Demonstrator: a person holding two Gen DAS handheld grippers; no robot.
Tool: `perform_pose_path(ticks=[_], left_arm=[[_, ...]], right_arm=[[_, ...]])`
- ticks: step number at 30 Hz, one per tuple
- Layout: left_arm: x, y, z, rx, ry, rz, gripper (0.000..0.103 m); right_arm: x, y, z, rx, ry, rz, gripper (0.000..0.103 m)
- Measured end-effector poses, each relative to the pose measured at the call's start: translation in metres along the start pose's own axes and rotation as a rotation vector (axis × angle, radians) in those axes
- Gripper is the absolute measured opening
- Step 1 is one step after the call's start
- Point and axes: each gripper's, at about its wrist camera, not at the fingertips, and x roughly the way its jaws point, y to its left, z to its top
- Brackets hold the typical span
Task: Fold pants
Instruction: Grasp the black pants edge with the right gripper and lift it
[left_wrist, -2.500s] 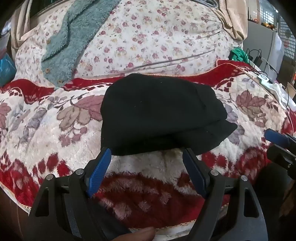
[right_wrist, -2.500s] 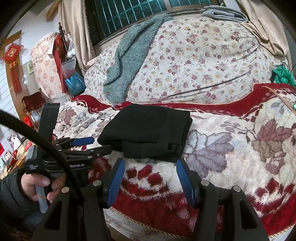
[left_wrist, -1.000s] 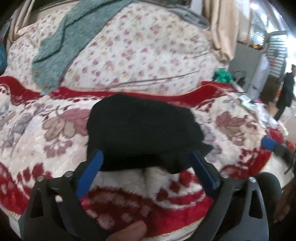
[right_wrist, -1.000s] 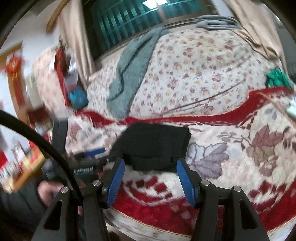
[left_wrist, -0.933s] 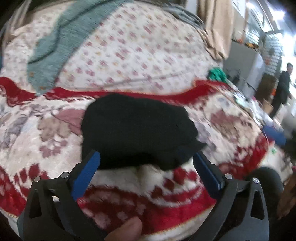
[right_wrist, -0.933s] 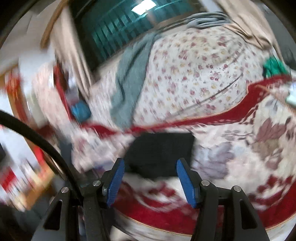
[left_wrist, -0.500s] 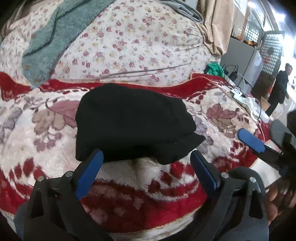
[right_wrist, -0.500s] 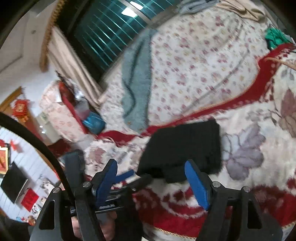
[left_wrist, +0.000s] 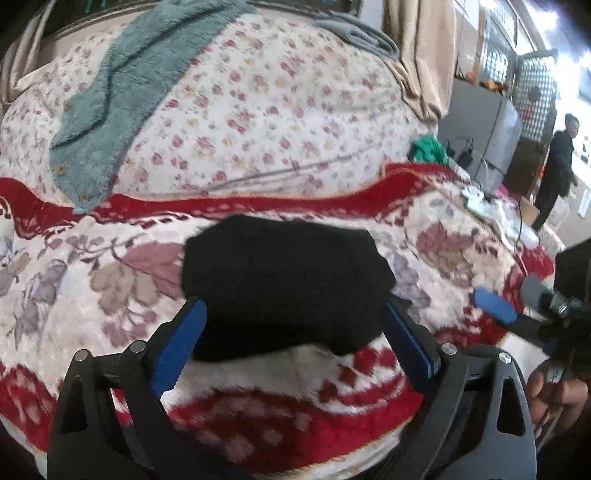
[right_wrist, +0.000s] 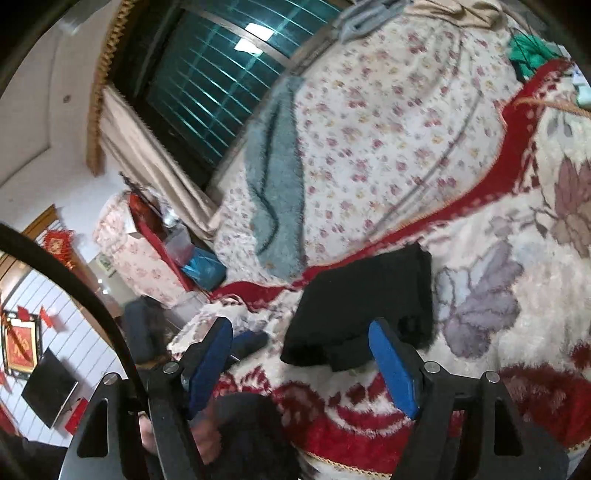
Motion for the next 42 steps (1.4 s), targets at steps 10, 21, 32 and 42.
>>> perform_pose_path(ticks=[10, 21, 32, 42], left_arm=[[0.011, 0.127, -0.034, -0.715, 0.050, -0.010, 0.096], [0.019, 0.112, -0.026, -0.634, 0.076, -0.006, 0.096], [0.027, 0.114, -0.026, -0.640, 0.106, -0.005, 0.096], [0.029, 0.115, -0.027, -0.637, 0.111, -0.003, 0.096]], right_arm=[[0.015, -0.033, 0.007, 0.200, 0.041, 0.010, 0.074], [0.050, -0.105, 0.018, 0.731, 0.133, 0.108, 0.075], [0.086, -0.107, 0.020, 0.737, 0.265, 0.162, 0.074], [0.101, -0.107, 0.014, 0.707, 0.191, 0.180, 0.070]])
